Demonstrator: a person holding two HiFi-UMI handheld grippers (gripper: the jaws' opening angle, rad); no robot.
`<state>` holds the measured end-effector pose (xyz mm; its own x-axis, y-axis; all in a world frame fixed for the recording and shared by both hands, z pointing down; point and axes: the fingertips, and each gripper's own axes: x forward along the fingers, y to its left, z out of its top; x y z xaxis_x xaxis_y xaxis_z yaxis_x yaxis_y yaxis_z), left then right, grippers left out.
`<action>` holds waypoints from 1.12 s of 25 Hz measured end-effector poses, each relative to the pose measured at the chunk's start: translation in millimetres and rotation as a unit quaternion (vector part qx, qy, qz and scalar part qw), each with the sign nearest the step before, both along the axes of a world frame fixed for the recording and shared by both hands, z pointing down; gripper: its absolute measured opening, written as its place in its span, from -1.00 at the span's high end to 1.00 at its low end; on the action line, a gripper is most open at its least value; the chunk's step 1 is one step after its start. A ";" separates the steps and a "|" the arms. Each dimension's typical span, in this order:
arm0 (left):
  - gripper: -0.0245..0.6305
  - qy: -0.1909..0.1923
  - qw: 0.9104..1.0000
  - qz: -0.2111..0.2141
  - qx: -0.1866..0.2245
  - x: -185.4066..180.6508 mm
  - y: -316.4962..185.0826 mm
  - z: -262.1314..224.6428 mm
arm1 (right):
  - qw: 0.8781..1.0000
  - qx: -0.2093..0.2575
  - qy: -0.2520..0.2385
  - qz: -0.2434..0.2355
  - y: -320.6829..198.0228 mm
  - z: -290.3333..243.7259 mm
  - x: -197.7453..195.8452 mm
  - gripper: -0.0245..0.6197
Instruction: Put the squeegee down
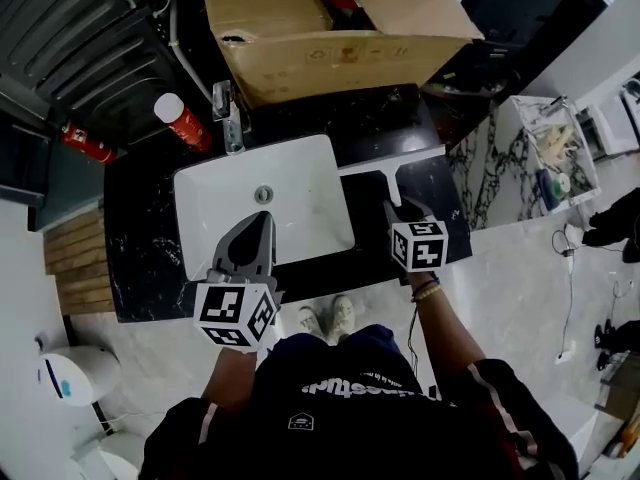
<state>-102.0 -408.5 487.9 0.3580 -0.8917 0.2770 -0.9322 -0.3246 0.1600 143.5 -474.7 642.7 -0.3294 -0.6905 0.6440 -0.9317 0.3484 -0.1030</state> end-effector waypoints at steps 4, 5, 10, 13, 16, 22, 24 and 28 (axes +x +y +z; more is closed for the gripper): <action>0.88 -0.005 1.000 -0.011 -0.001 -6.6 -1.0 0.8 | 1.000 0.006 0.005 0.009 -3.8 13.9 6.5 0.53; 0.88 -0.006 1.000 -0.013 -0.001 -6.8 -1.0 0.8 | 1.000 0.005 0.011 0.011 -4.7 18.0 9.1 0.53; 0.88 -0.010 1.000 -0.013 0.005 -4.2 1.9 -4.4 | 1.000 -0.001 0.029 0.009 -5.8 32.9 19.0 0.49; 0.88 -0.013 1.000 -0.015 0.010 -5.0 4.6 -9.9 | 1.000 0.016 0.025 0.010 -5.1 21.2 20.2 0.47; 0.88 -0.014 1.000 -0.017 0.021 -7.9 8.0 -21.8 | 0.999 0.045 0.023 0.014 -5.0 -6.9 21.6 0.46; 0.88 -0.019 0.996 -0.039 0.072 -31.5 24.8 -66.4 | 0.986 0.165 -0.020 -0.009 -0.4 -130.5 -0.9 0.56; 0.88 -0.016 0.993 -0.057 0.097 -47.4 31.0 -86.7 | 0.976 0.209 -0.050 -0.034 5.3 -181.4 -20.6 0.68; 0.88 -0.014 0.986 -0.091 0.137 -85.5 48.9 -123.5 | 0.952 0.274 -0.105 -0.090 36.9 -262.8 -71.6 0.78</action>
<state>-187.6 -359.7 364.4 0.1815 -0.9831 0.0233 -0.9817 -0.1797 0.0627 71.8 -437.8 379.9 -0.5555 -0.8242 0.1105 -0.8310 0.5551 -0.0370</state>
